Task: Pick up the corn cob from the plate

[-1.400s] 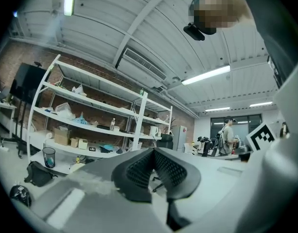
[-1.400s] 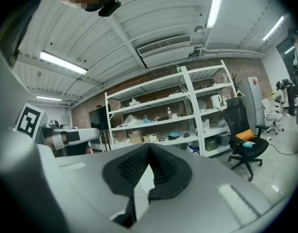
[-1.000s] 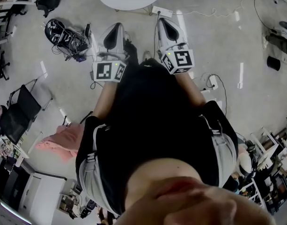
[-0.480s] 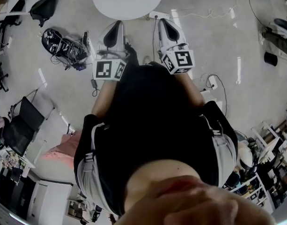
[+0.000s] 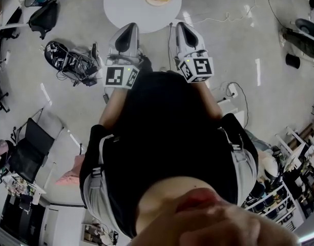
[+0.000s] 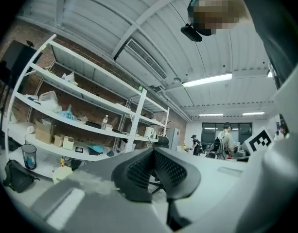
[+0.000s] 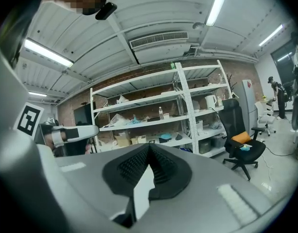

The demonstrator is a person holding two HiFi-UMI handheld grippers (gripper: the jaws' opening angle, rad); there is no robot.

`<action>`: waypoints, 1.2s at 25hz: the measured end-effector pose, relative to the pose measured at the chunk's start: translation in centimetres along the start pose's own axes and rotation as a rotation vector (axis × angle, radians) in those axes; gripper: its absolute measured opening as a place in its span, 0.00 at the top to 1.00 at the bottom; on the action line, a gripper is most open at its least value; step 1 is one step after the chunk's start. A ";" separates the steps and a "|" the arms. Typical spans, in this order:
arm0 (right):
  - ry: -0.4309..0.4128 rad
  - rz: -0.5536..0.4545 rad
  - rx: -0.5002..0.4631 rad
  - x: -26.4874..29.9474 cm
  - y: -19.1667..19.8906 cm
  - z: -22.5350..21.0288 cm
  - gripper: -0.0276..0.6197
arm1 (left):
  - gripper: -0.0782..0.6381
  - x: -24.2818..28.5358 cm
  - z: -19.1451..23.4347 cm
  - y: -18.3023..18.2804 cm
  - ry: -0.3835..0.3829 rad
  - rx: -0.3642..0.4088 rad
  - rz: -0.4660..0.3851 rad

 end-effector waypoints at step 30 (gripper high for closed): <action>0.027 0.024 0.006 12.7 -1.0 -2.7 0.95 | 0.88 9.3 9.3 -0.9 0.025 -0.017 0.014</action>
Point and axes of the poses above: the fingertips, and each gripper's own axes: x forward along the fingers, z to its left, y out of its underside, the point moved 5 cm from there along -x, backward along the fingers
